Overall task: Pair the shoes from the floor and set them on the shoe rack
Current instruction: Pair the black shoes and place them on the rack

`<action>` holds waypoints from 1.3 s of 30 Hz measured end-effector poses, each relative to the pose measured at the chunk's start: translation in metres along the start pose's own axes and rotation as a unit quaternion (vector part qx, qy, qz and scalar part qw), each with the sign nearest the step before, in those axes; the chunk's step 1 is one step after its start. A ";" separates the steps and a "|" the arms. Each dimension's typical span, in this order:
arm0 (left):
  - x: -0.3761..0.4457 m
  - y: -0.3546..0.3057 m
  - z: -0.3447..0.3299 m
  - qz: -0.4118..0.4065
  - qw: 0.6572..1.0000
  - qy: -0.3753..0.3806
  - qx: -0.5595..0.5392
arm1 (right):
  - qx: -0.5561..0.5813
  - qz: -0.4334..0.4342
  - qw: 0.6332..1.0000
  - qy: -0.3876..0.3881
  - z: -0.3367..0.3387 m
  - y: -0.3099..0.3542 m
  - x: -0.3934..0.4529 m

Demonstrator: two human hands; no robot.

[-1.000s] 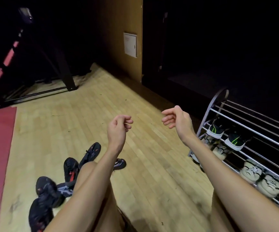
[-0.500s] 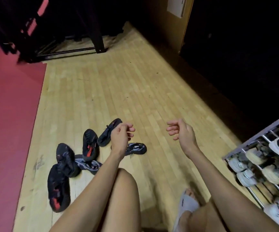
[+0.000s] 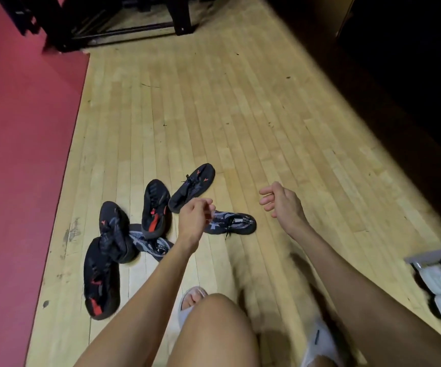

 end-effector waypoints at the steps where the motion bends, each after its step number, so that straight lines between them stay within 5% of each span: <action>1: 0.007 0.009 0.002 0.005 1.000 -0.005 0.004 | -0.008 -0.004 1.000 0.002 -0.007 -0.005 0.008; 20: 0.114 0.175 -0.023 0.181 0.979 -0.094 -0.001 | -0.137 -0.068 0.984 0.090 -0.092 -0.130 0.129; 31: 0.128 0.209 -0.036 0.292 0.943 -0.152 -0.047 | -0.134 -0.156 0.967 0.152 -0.129 -0.170 0.156; 39: 0.129 0.230 -0.053 0.306 0.941 -0.102 -0.104 | -0.207 -0.183 0.950 0.149 -0.120 -0.188 0.150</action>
Point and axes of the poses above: each hand's wrist, its own x-axis towards the middle knuckle, its own z-axis out of the back of the hand, y = z × x, the point moved 6 cm from there along x, towards the middle knuckle, and after that the axes turned 3 degrees about -z, right-handed, at the moved point
